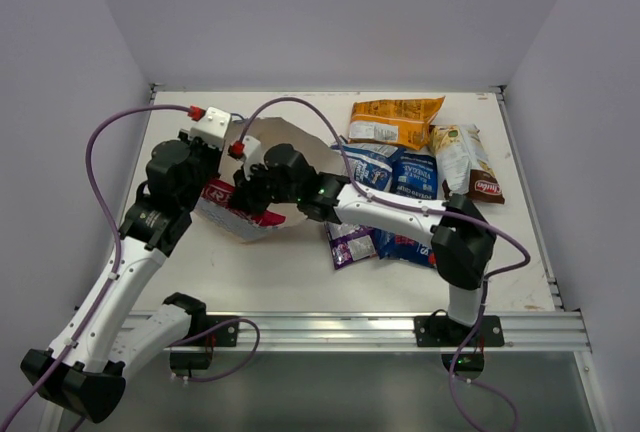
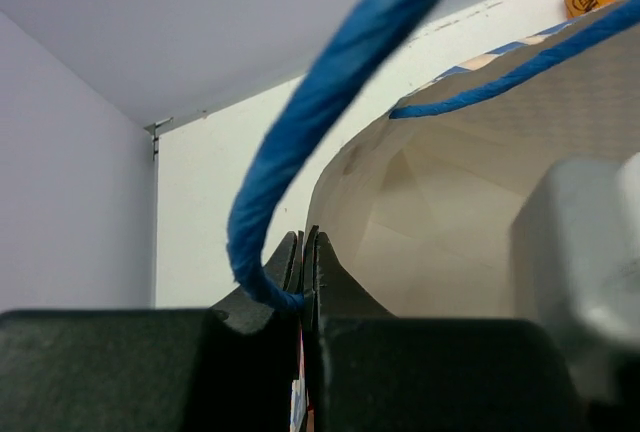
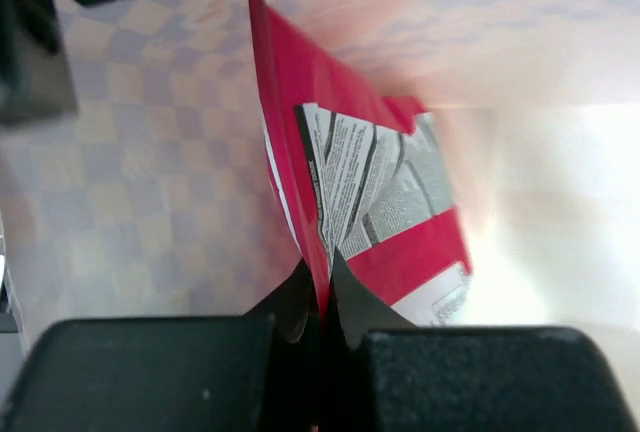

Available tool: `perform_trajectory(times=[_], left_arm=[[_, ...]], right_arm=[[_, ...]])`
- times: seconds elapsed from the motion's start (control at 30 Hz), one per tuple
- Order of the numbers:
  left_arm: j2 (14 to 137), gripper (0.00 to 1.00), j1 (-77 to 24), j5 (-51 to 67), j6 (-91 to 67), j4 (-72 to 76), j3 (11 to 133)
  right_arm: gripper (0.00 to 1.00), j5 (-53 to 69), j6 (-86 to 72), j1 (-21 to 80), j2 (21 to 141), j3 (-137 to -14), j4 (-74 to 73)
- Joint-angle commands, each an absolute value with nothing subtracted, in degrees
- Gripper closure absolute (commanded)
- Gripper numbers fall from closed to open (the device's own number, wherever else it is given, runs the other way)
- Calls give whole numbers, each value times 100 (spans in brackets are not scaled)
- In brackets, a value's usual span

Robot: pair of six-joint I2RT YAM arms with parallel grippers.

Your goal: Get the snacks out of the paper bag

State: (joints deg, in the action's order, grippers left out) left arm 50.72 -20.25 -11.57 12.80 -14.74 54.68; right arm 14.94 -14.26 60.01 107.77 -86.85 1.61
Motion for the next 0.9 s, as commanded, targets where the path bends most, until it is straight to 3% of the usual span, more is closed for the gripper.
perform_trajectory(times=[0.0,0.27,0.57,0.7,0.87], left_arm=[[4948,100,-1986,-1450,1274,-1371,5651],[4966,100,-1986,-2003,1222,-1362,5493],[5089,100,-1960,-2443,1046,-1380,5458],[5194,100,-1811,-2531,906,-1345,5493],[5632,100,-1276,-2540,345,-1423,5765]], right_arm=[[100,1117,-1205,5758,9847,-8474,352],[100,624,-827,5274,8456,-8050,18],[100,203,-317,4896,7613,-9403,-835],[100,-612,95,4790,7244,-9677,-1081],[100,-1581,255,4702,6672,-9168,-1353]])
